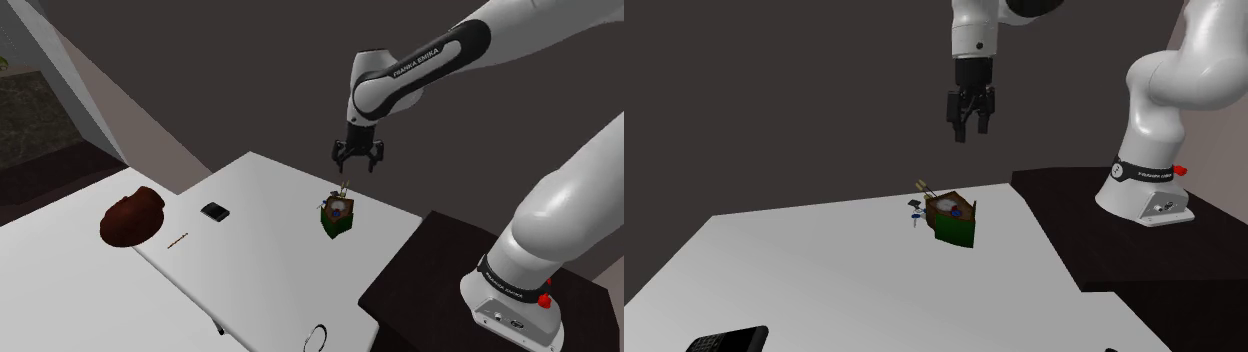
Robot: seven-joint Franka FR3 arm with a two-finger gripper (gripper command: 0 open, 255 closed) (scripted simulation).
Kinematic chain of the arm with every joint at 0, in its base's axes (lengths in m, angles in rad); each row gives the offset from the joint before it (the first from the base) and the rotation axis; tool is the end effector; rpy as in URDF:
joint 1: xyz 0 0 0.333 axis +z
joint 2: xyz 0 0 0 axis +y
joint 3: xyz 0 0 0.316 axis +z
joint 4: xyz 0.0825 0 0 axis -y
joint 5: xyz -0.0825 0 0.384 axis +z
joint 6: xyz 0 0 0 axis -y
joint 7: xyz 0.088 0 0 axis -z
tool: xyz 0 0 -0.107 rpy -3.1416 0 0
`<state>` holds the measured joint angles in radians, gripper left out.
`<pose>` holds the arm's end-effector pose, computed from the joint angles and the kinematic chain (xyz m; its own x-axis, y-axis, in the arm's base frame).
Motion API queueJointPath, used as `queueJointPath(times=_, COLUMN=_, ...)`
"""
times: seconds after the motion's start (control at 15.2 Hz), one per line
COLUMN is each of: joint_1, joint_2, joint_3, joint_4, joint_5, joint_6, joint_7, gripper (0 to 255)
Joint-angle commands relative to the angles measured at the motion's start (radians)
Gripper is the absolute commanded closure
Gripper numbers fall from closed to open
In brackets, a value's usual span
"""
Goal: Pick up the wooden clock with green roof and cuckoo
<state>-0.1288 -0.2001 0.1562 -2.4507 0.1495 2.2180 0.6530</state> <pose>0.4530 0.0170 0.3711 0.7496 -0.6569 -0.0813 -0.6612 -0.7489 -0.0448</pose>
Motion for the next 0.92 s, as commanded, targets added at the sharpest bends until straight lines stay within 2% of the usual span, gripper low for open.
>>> queueJointPath(times=0.0, joint_1=-0.012, joint_2=0.07, joint_3=0.006, joint_4=0.014, joint_5=-0.014, joint_6=0.055, joint_7=0.058, gripper=0)
queueJointPath(times=0.46, joint_1=-0.03, joint_2=0.34, joint_3=-0.007, joint_4=0.103, joint_5=-0.088, joint_6=0.223, joint_7=0.267, gripper=0)
queueJointPath(times=0.79, joint_1=-0.02, joint_2=0.528, joint_3=-0.051, joint_4=0.195, joint_5=-0.13, joint_6=0.309, joint_7=0.403, gripper=0)
queueJointPath(times=0.86, joint_1=-0.018, joint_2=0.535, joint_3=-0.053, joint_4=0.199, joint_5=-0.13, joint_6=0.311, joint_7=0.407, gripper=0)
